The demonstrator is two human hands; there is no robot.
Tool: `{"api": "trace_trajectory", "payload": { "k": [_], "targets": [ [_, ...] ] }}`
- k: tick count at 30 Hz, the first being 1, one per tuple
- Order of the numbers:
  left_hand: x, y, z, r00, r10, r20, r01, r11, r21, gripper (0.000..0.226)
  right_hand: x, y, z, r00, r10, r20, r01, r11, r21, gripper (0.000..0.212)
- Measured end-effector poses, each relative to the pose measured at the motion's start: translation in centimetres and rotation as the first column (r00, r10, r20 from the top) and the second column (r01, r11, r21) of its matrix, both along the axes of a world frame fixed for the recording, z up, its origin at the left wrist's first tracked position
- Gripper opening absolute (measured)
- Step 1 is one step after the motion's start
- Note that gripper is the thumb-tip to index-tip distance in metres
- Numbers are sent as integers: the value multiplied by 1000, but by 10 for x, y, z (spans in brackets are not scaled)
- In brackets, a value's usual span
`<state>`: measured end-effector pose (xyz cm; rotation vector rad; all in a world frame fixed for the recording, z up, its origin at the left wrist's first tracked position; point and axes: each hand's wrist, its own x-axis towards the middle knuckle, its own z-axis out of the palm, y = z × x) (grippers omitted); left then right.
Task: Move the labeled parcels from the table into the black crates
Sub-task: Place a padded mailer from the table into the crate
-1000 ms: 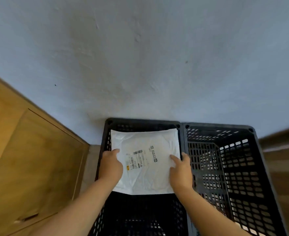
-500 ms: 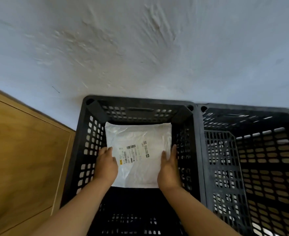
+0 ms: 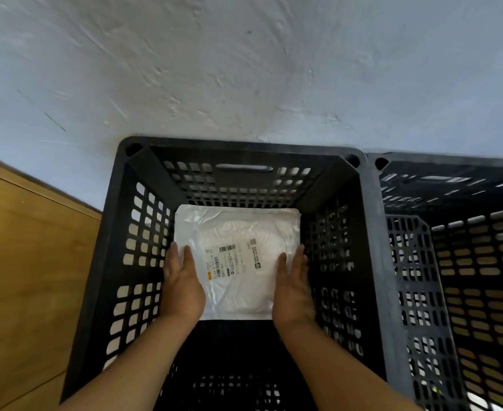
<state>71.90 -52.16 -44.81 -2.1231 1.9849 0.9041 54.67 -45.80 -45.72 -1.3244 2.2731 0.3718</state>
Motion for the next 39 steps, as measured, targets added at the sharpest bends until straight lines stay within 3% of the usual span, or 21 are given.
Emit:
{"api": "trace_trajectory", "payload": {
  "k": [2,5,8,13,18,25,31,39],
  "targets": [
    [2,2,-7,990,-117,84,116,993,20,81,0,1,-4,997,69,41,-70,998,11,90],
    [2,1,-15,977,-183,114,166,976,143,93,-1,-3,-9,984,124,130,-135,988,74,106],
    [4,-3,-24,954,-262,148,225,948,227,96,-6,-9,-13,979,122,162,-144,981,128,102],
    [5,-12,-25,958,-264,112,219,926,307,95,-8,-14,-16,978,125,166,-155,971,181,97],
    [0,-28,5,978,-207,33,193,949,249,87,-5,-21,10,984,133,116,-149,978,146,95],
    [0,-39,100,970,-216,-111,232,958,169,79,-3,-27,110,979,121,162,-111,991,-70,83],
    [3,-52,212,933,-318,-167,326,945,21,72,-9,-27,223,979,186,79,-167,966,-200,63],
    [-30,-39,369,878,-411,-245,385,911,-148,60,-36,9,379,992,124,8,-114,935,-336,61]
  ]
}}
